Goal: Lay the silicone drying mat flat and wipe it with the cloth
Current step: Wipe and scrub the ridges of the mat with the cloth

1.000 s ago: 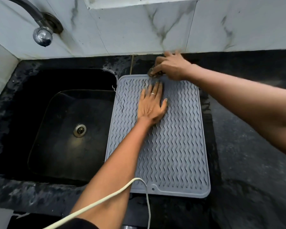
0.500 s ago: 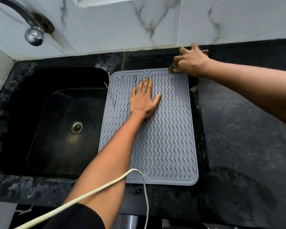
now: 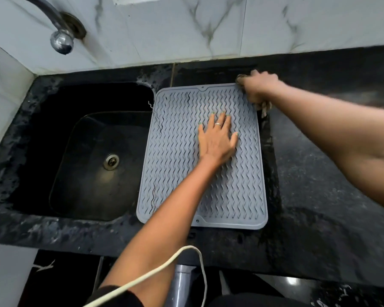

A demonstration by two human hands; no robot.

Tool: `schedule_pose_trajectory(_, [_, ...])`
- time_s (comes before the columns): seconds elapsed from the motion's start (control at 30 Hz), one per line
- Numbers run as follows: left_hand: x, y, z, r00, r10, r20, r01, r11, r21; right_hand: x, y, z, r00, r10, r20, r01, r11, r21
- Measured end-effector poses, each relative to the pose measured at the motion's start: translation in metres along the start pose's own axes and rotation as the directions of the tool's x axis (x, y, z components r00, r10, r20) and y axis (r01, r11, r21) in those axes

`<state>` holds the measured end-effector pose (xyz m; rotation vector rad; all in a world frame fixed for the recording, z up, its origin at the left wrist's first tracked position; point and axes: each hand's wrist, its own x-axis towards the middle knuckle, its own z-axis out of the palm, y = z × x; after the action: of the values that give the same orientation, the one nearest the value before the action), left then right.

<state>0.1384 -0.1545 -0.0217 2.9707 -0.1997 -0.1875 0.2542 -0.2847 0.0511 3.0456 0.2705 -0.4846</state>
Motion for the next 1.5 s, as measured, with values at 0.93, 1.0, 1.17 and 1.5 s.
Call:
schedule_pose_trajectory(0.93, [-0.036, 0.002, -0.026, 0.957, 0.002, 0.29, -0.022, 0.998, 0.065, -0.112, -0.025, -0.004, 0.935, 0.06, 0.351, -0.15, 0.96, 0.238])
schedule_pose_trajectory(1.0, [-0.045, -0.001, -0.027, 0.952, 0.012, 0.306, -0.031, 0.998, 0.06, -0.108, -0.025, 0.009, 0.994, 0.106, 0.028, -0.109, 0.953, 0.283])
schedule_pose_trajectory(1.17, [-0.062, -0.007, -0.026, 0.954, 0.032, 0.297, -0.055, 0.996, 0.071, -0.117, -0.042, 0.057, 0.978, 0.184, -0.101, -0.137, 0.923, 0.359])
schedule_pose_trajectory(1.5, [-0.068, -0.002, -0.028, 0.949, 0.014, 0.316, -0.033, 0.998, 0.055, -0.244, -0.052, 0.093, 0.986, 0.166, 0.028, -0.155, 0.828, 0.539])
